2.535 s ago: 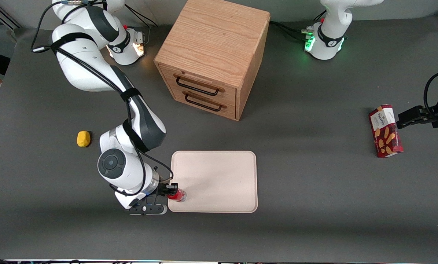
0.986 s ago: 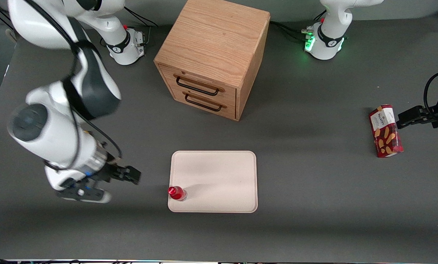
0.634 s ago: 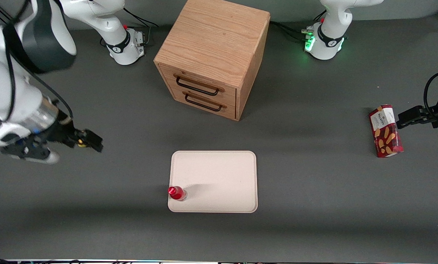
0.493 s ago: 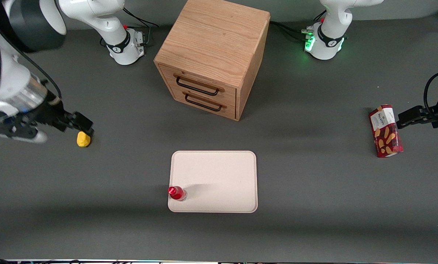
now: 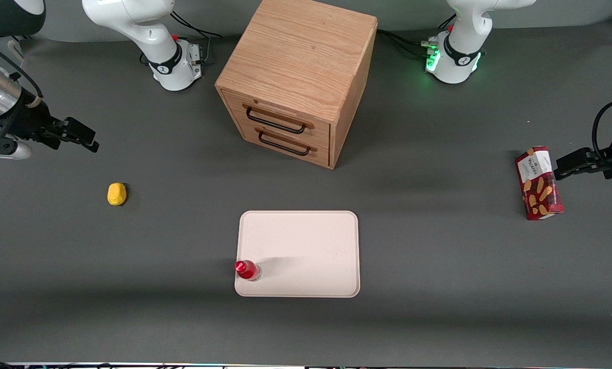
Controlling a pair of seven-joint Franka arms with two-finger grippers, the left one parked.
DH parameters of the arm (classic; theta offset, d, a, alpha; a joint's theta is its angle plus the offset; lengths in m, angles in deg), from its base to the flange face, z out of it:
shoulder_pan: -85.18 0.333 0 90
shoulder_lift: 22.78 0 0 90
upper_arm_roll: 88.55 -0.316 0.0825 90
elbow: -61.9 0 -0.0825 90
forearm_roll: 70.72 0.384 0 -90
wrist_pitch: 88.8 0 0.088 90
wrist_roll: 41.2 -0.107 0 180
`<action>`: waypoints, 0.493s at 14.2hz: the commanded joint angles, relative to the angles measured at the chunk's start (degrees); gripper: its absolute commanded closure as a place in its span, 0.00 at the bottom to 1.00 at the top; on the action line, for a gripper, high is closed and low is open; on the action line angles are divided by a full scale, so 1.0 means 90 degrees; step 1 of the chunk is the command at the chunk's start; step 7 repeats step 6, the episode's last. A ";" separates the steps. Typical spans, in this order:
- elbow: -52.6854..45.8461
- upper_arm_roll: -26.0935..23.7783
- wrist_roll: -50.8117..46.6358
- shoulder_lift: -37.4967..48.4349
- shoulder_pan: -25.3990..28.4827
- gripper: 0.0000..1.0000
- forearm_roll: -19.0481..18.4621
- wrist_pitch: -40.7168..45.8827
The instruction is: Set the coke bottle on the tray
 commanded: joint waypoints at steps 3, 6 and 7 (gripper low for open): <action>-0.0622 0.0059 0.0183 -0.0313 0.0044 0.00 0.0084 0.0404; -0.0642 0.0059 0.0252 -0.0382 0.0034 0.00 0.0084 0.0415; -0.0642 0.0059 0.0252 -0.0382 0.0034 0.00 0.0084 0.0415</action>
